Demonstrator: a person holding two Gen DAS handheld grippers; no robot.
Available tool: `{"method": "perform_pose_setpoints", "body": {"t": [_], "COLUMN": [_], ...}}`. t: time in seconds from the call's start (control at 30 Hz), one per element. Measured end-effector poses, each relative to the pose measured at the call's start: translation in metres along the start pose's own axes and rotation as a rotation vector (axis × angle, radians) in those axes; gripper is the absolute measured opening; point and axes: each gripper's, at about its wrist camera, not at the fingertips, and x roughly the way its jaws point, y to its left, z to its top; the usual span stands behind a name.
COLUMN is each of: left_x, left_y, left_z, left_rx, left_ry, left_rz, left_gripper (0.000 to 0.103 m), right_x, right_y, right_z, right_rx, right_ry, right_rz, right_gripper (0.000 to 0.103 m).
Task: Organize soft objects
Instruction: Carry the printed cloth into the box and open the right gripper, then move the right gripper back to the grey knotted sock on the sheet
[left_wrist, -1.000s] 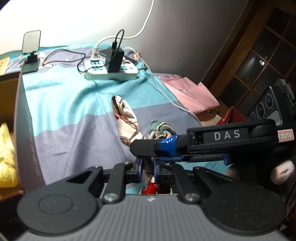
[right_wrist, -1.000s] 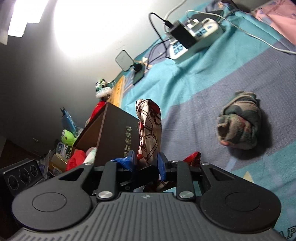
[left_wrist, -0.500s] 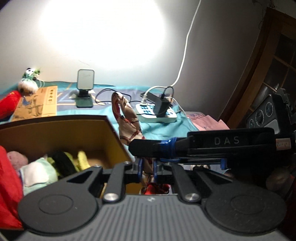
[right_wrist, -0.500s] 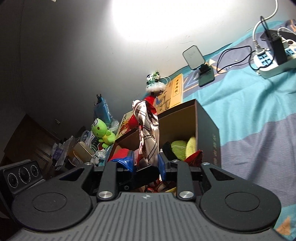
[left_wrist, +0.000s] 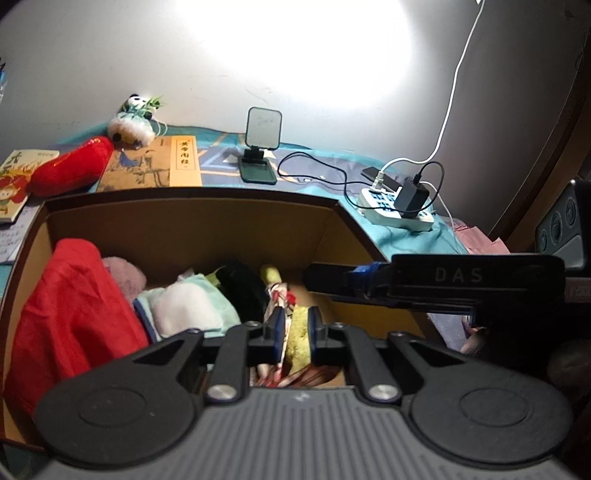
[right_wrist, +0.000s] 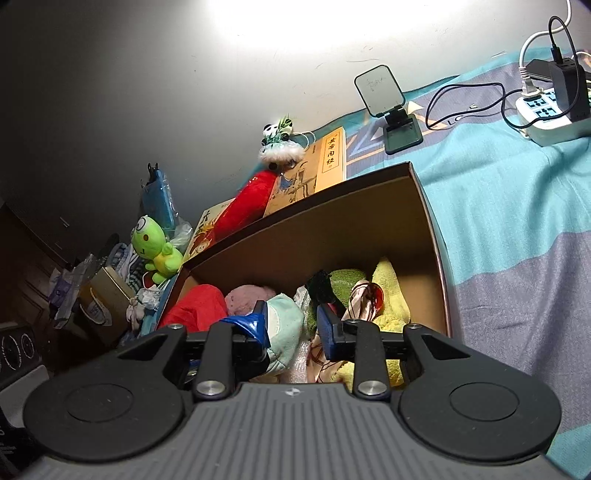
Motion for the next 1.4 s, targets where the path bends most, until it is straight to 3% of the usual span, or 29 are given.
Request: {"method": "perform_pose_setpoints", "body": {"t": [0.37,0.73,0.8,0.87,1.1,1.2,1.4], "left_x": [-0.011,-0.022,-0.023,-0.025,-0.031,-0.033,-0.035], "left_y": [-0.009,-0.04,-0.046,-0.051,-0.073,-0.084,-0.109], "left_z": [0.009,0.002,-0.002,-0.005,-0.016,-0.02,-0.033], "left_rx": [0.029,0.054,0.055,0.048,0.02,0.007,0.019], "left_ry": [0.04,0.082,0.085,0.09,0.08,0.078,0.074], "left_rz": [0.107,0.246,0.274,0.302,0.369,0.396,0.433], "left_gripper": [0.007,0.012,0.015,0.026,0.033,0.057,0.058], "right_x": [-0.026,-0.046,-0.049,-0.054,-0.067,-0.074,-0.089], "right_y": [0.015,0.009,0.007,0.005,-0.006,-0.012,-0.028], "right_z": [-0.009,-0.02,-0.021,-0.022,-0.024,-0.025,-0.029], "right_rx": [-0.007,-0.047,-0.052,-0.059,-0.083,-0.094,-0.102], "right_ry": [-0.029,0.013,0.023,0.034,0.076,0.091,0.119], "right_rz": [0.04,0.077,0.089,0.103,0.147,0.162,0.172], "right_gripper": [0.013,0.013,0.013,0.013,0.013,0.013,0.013]}}
